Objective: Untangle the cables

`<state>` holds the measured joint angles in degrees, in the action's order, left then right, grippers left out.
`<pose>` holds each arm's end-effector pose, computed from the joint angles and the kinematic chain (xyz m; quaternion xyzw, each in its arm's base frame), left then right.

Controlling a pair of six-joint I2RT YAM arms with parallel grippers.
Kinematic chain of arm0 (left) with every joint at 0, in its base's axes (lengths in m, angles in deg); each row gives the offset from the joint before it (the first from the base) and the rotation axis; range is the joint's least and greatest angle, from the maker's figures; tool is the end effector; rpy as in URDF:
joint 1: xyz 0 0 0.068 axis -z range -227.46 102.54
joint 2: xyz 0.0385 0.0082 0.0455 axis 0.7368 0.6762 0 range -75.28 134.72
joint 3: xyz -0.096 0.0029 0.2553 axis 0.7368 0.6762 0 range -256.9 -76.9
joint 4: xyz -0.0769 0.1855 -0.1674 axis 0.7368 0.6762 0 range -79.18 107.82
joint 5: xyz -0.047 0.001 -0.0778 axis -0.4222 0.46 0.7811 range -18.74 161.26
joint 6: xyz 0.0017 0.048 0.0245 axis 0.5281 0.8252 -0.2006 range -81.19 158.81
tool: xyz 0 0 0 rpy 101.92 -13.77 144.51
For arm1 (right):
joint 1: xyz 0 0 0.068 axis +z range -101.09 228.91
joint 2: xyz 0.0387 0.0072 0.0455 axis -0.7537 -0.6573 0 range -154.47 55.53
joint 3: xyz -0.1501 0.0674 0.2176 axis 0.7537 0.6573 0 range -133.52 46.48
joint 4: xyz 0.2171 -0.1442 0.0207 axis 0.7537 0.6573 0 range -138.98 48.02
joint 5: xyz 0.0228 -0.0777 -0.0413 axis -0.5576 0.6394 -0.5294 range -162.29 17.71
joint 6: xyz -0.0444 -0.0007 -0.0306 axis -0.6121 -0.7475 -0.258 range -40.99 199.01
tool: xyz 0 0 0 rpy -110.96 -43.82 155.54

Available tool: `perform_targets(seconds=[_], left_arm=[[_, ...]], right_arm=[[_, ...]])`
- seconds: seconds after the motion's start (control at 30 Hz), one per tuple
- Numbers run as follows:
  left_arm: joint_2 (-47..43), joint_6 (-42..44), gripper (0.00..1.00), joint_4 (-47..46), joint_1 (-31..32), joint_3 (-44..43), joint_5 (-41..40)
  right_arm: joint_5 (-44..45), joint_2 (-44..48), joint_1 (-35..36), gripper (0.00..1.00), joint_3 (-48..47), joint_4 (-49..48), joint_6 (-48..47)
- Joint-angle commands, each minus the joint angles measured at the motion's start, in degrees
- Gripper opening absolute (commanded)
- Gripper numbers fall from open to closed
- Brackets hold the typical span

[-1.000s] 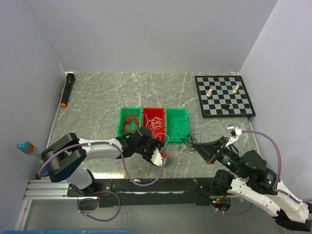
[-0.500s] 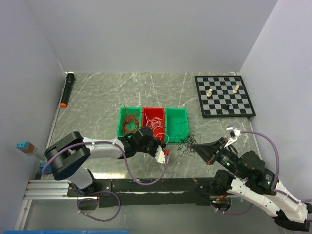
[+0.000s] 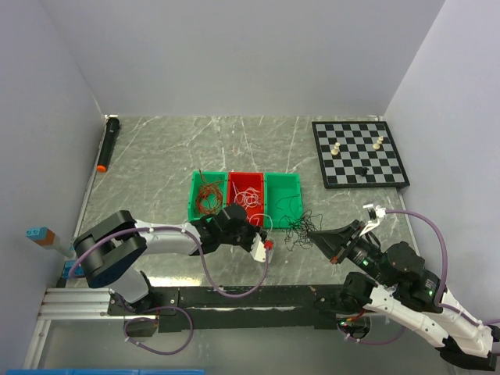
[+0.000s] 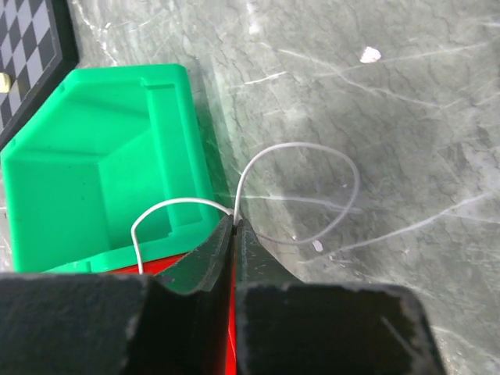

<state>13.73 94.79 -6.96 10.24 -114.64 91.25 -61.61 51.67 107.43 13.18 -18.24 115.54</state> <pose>0.1527 -0.2644 0.1645 0.7711 0.4058 -0.1598 0.4639 0.0314 0.0387 0.3014 -0.0719 0.7113 0.4684 0.5191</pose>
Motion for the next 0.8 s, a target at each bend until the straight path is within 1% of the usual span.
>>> perform_targets(seconds=[0.0,0.07,0.13,0.23,0.27,0.3,0.33,0.37,0.43,0.5,0.6,0.77], left_arm=[[-1.3,-2.1,0.07,-3.5,0.4,-0.8,0.1],[-1.8,-2.7,0.04,-4.1,0.4,-1.0,-0.1],[-2.5,-5.3,0.02,-5.2,0.4,-1.6,-1.3],[-3.7,-10.4,0.01,-8.5,0.2,-3.7,-7.0],[-4.1,-11.6,0.01,-9.8,-0.2,-3.9,-9.1],[-4.9,-12.6,0.04,-13.0,-0.7,-4.2,-10.7],[-5.6,-13.0,0.09,-15.9,-1.3,-4.1,-13.4],[-6.2,-13.0,0.11,-18.0,-1.7,-4.2,-15.0],[-7.9,-12.9,0.09,-20.6,-3.1,-4.5,-17.1],[-8.8,-14.3,0.05,-20.1,-5.1,-6.5,-18.2],[-9.1,-16.2,0.02,-15.1,-8.6,-8.1,-18.5],[-9.9,-15.8,0.03,-14.1,-12.9,-4.2,-17.2]], right_arm=[[0.7,-0.2,0.3,0.00,0.2,-0.6,0.3],[0.7,-0.4,0.3,0.00,0.2,-0.7,0.4],[0.8,-0.5,0.4,0.00,0.2,-0.7,0.6],[0.7,-0.7,0.3,0.00,0.2,-0.7,1.0],[0.7,-0.6,0.3,0.00,0.1,-0.8,1.0],[0.7,-0.7,0.3,0.00,0.0,-0.7,1.0],[0.7,-1.0,0.3,0.00,-0.4,-0.7,1.0],[0.7,-1.1,0.3,0.00,-0.7,-0.4,0.9],[0.9,-1.3,0.3,0.00,-1.2,-0.2,0.7],[0.9,-1.5,0.3,0.00,-1.2,-0.2,0.7],[0.8,-1.9,0.3,0.00,-1.1,-0.6,1.0],[0.5,-2.7,0.3,0.00,-0.9,-1.5,1.3]])
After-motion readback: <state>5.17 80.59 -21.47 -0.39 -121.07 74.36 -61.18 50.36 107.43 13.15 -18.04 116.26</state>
